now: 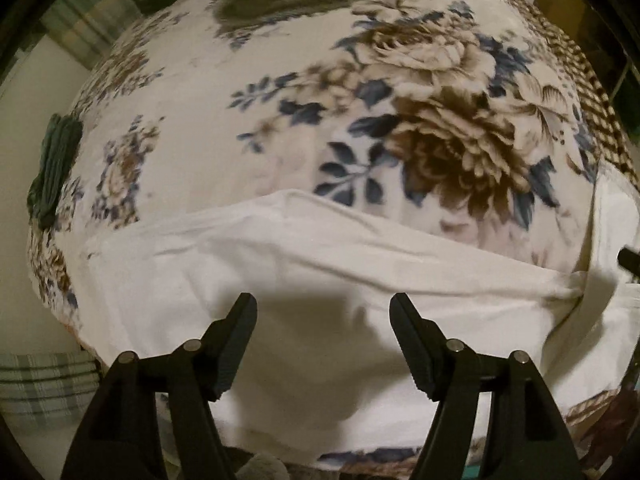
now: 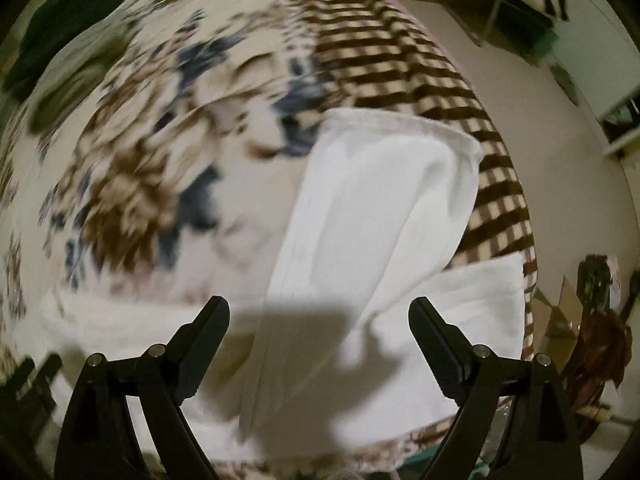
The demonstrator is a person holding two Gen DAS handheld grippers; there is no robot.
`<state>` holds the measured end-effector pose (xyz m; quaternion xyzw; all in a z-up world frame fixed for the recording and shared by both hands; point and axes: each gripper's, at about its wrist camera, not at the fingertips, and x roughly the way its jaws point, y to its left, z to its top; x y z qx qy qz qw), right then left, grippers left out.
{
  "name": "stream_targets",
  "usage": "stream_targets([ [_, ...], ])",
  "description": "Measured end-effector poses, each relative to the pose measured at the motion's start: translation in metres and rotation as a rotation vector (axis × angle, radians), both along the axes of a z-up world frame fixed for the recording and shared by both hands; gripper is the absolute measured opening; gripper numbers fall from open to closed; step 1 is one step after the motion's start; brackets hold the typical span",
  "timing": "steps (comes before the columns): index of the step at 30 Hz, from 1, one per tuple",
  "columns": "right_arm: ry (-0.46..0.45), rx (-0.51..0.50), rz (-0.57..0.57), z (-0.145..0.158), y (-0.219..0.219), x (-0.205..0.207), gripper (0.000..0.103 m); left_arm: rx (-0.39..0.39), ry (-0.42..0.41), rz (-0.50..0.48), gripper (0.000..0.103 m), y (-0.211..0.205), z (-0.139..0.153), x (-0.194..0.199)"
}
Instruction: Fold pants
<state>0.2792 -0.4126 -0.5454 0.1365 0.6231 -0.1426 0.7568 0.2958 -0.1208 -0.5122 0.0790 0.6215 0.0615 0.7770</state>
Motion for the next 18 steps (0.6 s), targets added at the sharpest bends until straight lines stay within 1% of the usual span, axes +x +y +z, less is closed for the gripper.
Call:
stream_targets([
  [5,0.007,-0.009,-0.041,-0.019,-0.004,0.033,0.093,0.016,0.029,-0.012,0.067,-0.016,-0.021,0.010],
  [8,0.063,-0.035,-0.085,-0.045,-0.009,0.051,0.092,0.017,0.051,-0.005,0.067,-0.018,-0.029,0.011],
  [9,0.083,-0.034,-0.097,-0.052,-0.011,0.054,0.091,0.018,0.054,-0.003,0.067,-0.019,-0.030,0.010],
  [10,0.098,-0.030,-0.106,-0.058,-0.012,0.056,0.080,0.018,0.057,-0.004,0.067,-0.019,-0.030,0.010],
  [11,0.113,-0.036,-0.108,-0.063,-0.013,0.056,0.060,0.018,0.059,-0.009,0.067,-0.020,-0.030,0.009],
  [12,0.117,-0.049,-0.105,-0.063,-0.013,0.055,0.051,0.018,0.060,-0.014,0.067,-0.021,-0.031,0.008],
  [13,0.103,-0.061,-0.106,-0.059,-0.014,0.051,0.035,0.015,0.062,-0.020,0.067,-0.023,-0.030,0.007],
  [14,0.080,-0.056,-0.116,-0.053,-0.017,0.045,0.023,0.012,0.063,-0.026,0.067,-0.025,-0.028,0.005],
  [16,0.035,-0.041,-0.158,-0.035,-0.026,0.025,0.016,0.003,0.066,-0.042,0.067,-0.030,-0.025,0.001],
  [18,-0.020,-0.025,-0.219,-0.014,-0.039,-0.005,0.015,-0.012,0.070,-0.062,0.067,-0.036,-0.020,-0.006],
])
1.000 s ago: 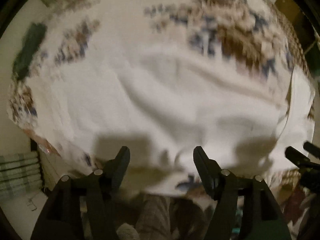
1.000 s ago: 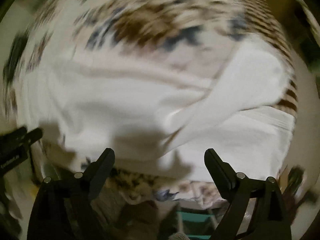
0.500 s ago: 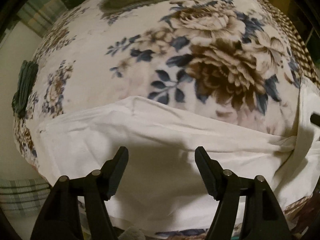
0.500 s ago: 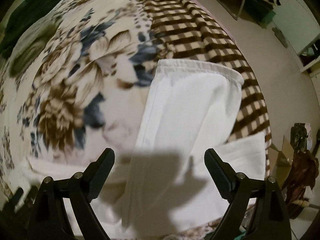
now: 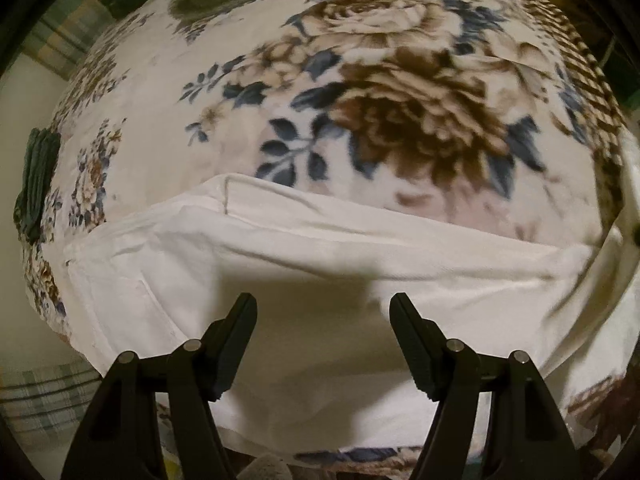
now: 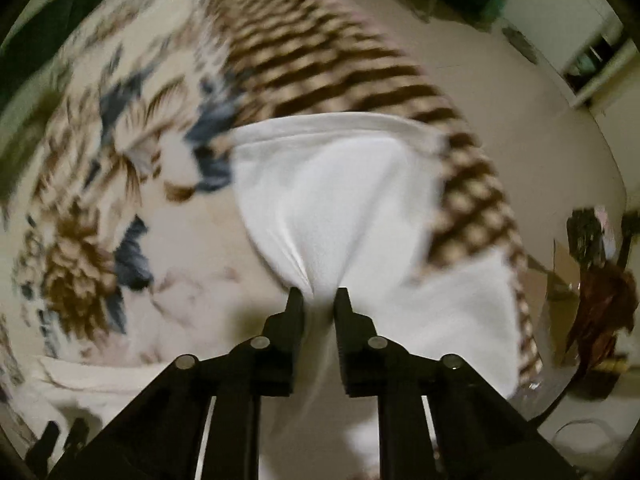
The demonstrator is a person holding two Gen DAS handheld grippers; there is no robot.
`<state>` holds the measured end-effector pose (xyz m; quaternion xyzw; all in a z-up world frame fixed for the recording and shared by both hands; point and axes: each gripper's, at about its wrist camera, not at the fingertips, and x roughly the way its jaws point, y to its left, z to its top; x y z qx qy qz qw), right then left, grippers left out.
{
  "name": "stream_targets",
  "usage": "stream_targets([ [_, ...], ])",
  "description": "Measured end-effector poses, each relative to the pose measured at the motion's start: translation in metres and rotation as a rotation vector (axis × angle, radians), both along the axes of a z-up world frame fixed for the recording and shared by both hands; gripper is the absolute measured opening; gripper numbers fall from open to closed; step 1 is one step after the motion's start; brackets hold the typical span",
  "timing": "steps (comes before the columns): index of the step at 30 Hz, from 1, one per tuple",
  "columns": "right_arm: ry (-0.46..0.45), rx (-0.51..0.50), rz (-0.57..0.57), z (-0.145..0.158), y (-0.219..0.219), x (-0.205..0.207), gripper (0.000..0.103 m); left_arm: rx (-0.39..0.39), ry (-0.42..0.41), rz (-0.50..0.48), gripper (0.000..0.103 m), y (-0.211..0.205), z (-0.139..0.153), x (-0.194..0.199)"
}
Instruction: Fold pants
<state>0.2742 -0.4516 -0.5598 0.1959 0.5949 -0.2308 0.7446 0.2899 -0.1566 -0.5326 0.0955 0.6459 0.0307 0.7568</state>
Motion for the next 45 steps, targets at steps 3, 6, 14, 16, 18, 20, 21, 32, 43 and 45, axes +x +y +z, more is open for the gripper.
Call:
stream_targets([
  [3,-0.041,0.022,-0.121,0.017,-0.024,-0.055,0.015,-0.016,0.012,-0.023,0.067,-0.007,0.002,-0.009],
  [6,0.023,0.043,-0.231,-0.003,-0.054,-0.109,0.015,-0.021,0.038,-0.045,0.067,-0.015,-0.004,-0.018],
  [14,-0.123,0.407,-0.435,-0.056,-0.081,-0.172,0.062,-0.024,0.085,-0.065,0.067,-0.026,-0.018,-0.028],
  [16,-0.159,0.413,-0.453,-0.059,-0.084,-0.165,0.062,-0.022,0.090,-0.069,0.067,-0.028,-0.020,-0.027],
  [18,-0.166,0.412,-0.469,-0.072,-0.088,-0.152,0.062,-0.014,0.086,-0.077,0.067,-0.033,-0.022,-0.026],
  [20,-0.150,0.403,-0.486,-0.087,-0.091,-0.138,0.062,-0.010,0.082,-0.082,0.067,-0.037,-0.023,-0.024],
  [21,-0.154,0.407,-0.496,-0.092,-0.094,-0.130,0.062,-0.007,0.080,-0.084,0.067,-0.038,-0.024,-0.023],
  [32,-0.245,0.263,-0.462,-0.029,-0.085,-0.145,0.007,-0.013,0.083,-0.095,0.067,-0.045,-0.020,-0.024],
  [43,0.000,0.357,-0.458,-0.062,-0.101,-0.203,0.063,-0.028,0.116,-0.119,0.067,-0.055,-0.025,-0.044],
  [45,-0.033,0.346,-0.474,-0.054,-0.104,-0.206,0.063,-0.032,0.118,-0.119,0.067,-0.057,-0.025,-0.047],
])
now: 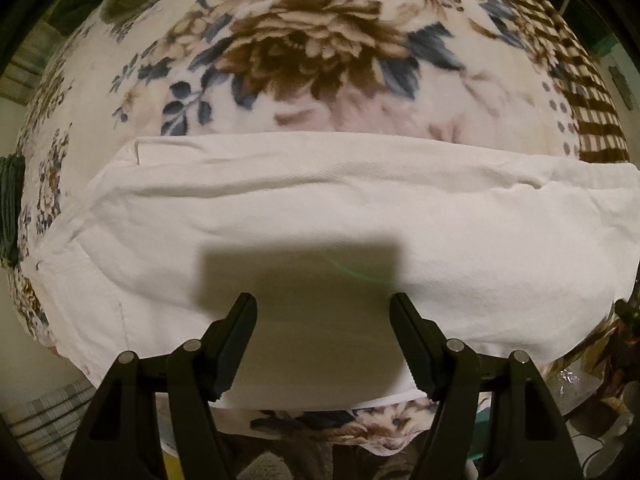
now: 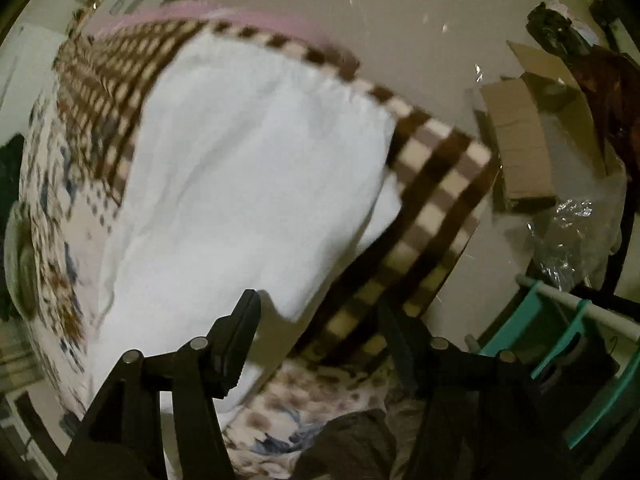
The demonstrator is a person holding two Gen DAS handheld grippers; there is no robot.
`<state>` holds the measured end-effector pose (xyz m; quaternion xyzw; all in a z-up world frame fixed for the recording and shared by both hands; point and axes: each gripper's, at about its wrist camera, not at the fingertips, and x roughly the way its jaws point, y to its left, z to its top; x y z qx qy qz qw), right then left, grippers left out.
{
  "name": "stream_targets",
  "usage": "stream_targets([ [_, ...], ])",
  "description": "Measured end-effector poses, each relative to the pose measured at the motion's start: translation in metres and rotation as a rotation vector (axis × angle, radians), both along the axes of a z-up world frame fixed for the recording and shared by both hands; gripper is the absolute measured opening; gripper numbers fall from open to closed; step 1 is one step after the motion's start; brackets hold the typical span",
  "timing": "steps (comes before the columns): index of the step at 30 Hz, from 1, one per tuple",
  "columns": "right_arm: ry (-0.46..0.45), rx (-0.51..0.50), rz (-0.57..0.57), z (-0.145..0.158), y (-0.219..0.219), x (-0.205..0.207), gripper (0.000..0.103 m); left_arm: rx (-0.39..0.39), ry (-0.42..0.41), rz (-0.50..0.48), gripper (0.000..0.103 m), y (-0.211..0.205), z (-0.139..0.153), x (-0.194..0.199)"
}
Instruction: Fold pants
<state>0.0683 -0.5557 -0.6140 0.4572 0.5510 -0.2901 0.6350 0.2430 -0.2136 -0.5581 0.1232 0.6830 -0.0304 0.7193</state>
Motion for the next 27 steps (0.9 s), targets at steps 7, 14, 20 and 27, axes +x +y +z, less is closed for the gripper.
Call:
stream_targets([
  [7,-0.061,0.203,-0.111,-0.024,0.006,-0.009,0.063,-0.007,0.023,0.008,0.067,0.000,-0.004,-0.010],
  [14,-0.175,0.428,0.011,-0.042,0.086,0.005,0.063,0.027,0.029,0.016,0.067,0.022,-0.005,-0.022],
  [20,-0.177,0.384,0.010,-0.060,0.118,0.021,0.018,0.061,0.042,0.037,0.067,0.040,-0.013,-0.033],
  [27,-0.180,0.309,0.023,-0.006,0.114,0.014,0.004,0.032,0.043,0.028,0.067,0.047,0.000,-0.043],
])
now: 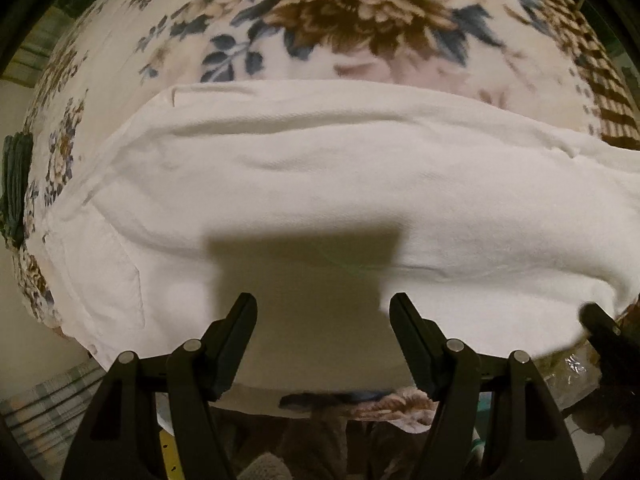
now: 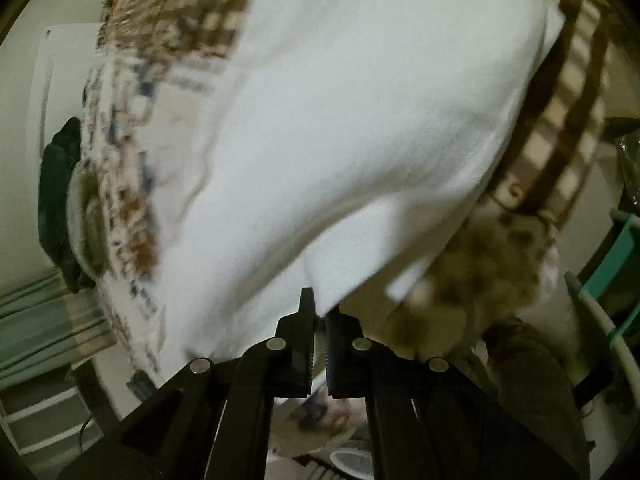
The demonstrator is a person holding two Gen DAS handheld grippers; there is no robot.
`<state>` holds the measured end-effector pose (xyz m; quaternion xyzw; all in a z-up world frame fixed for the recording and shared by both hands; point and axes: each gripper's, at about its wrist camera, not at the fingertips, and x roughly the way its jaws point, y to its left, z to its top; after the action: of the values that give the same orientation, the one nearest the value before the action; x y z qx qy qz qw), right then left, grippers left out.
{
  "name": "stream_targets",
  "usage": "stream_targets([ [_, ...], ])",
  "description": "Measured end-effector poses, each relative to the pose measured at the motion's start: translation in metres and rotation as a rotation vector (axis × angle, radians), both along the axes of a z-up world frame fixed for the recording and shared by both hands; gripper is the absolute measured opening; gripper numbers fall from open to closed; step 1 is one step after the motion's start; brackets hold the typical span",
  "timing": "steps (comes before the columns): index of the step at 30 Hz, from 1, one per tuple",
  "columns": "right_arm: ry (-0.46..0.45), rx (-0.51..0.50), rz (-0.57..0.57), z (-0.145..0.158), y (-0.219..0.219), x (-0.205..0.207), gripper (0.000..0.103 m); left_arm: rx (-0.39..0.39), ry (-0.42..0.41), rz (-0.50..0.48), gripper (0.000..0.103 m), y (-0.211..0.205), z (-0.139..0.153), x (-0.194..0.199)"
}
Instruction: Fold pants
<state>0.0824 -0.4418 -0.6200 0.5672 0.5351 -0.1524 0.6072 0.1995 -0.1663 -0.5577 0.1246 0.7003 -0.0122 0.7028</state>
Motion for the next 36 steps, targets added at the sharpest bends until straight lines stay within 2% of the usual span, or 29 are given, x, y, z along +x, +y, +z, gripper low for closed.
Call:
stream_targets([
  [2,0.028,-0.025,0.032,0.011,-0.001,-0.007,0.004,-0.006,-0.005,-0.007,0.067,-0.003,0.006,0.005],
  [3,0.064,-0.023,0.056,0.005,-0.001,-0.011,0.005,-0.005,-0.007,-0.011,0.067,-0.005,0.006,0.004],
  [5,0.135,-0.003,0.098,-0.019,-0.003,-0.010,0.026,-0.006,0.000,-0.015,0.067,-0.008,0.004,0.002],
  [6,0.166,-0.004,0.101,-0.028,-0.006,-0.008,0.031,-0.013,0.003,-0.015,0.067,-0.010,0.004,0.002],
  [8,0.143,-0.013,0.045,-0.030,-0.023,-0.015,0.058,-0.016,-0.006,-0.029,0.067,-0.019,0.006,0.003],
  [9,0.125,-0.045,0.009,-0.024,-0.037,-0.022,0.060,-0.017,-0.013,-0.038,0.067,-0.031,0.008,0.006],
  [11,0.077,-0.114,-0.055,-0.012,-0.062,-0.038,0.061,-0.024,-0.022,-0.057,0.067,-0.045,0.008,0.006],
  [13,0.080,-0.187,-0.124,-0.004,-0.091,-0.054,0.061,-0.041,-0.015,-0.069,0.067,-0.060,0.007,0.006],
  [18,0.036,-0.272,-0.321,-0.003,-0.163,-0.084,0.061,-0.081,-0.017,-0.106,0.067,-0.110,0.003,0.003],
  [19,0.038,-0.285,-0.337,-0.005,-0.172,-0.084,0.061,-0.082,-0.016,-0.115,0.067,-0.118,0.001,0.003],
  [22,0.020,-0.239,-0.375,-0.023,-0.193,-0.075,0.060,-0.084,-0.016,-0.154,0.067,-0.146,-0.004,-0.001],
  [24,0.006,-0.224,-0.411,-0.034,-0.200,-0.065,0.050,-0.084,-0.019,-0.178,0.067,-0.160,-0.005,-0.003],
  [25,-0.001,-0.241,-0.422,-0.033,-0.200,-0.063,0.025,-0.082,-0.023,-0.191,0.067,-0.167,-0.006,-0.003],
  [26,0.004,-0.271,-0.408,-0.030,-0.201,-0.060,0.015,-0.079,-0.028,-0.203,0.067,-0.173,-0.006,-0.004],
  [28,0.018,-0.327,-0.387,-0.023,-0.194,-0.047,0.012,-0.073,-0.031,-0.215,0.067,-0.182,-0.006,-0.007],
  [30,0.008,-0.366,-0.388,-0.009,-0.191,-0.052,0.011,-0.072,-0.027,-0.218,0.067,-0.189,-0.005,-0.012],
  [33,0.015,-0.376,-0.407,0.004,-0.191,-0.068,0.010,-0.070,-0.022,-0.220,0.067,-0.189,-0.006,-0.012],
  [36,0.024,-0.345,-0.376,-0.004,-0.189,-0.076,0.012,-0.064,-0.016,-0.219,0.067,-0.192,-0.011,-0.009],
])
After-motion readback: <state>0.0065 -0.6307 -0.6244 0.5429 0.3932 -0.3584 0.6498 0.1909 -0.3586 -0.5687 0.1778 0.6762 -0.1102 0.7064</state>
